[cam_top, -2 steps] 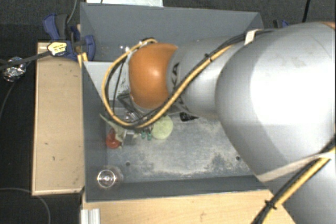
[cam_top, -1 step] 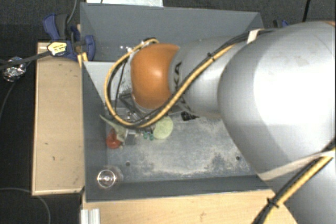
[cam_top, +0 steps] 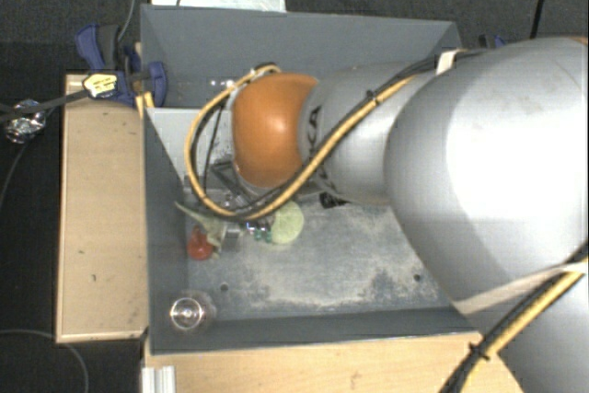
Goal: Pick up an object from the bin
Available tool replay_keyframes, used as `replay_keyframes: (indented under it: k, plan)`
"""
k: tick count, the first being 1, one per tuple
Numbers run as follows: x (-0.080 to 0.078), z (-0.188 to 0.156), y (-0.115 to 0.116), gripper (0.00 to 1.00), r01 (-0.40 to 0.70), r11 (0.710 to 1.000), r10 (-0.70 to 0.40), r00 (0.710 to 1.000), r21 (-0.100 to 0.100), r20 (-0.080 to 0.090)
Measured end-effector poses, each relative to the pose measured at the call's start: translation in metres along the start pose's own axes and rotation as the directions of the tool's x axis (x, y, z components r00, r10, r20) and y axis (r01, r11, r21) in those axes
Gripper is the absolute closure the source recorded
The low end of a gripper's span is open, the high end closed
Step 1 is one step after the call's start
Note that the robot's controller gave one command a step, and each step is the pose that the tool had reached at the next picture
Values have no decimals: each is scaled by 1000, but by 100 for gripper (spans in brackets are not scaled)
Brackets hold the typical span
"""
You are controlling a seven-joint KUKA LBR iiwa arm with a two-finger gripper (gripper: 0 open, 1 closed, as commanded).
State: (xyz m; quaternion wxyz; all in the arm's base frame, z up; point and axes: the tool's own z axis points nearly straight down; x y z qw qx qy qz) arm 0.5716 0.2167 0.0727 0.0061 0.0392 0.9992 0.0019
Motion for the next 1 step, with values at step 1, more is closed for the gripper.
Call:
replay_keyframes:
  k: [1]
  plan:
    - [5,-9,-3,100,-1,1000,1,1000,1,1]
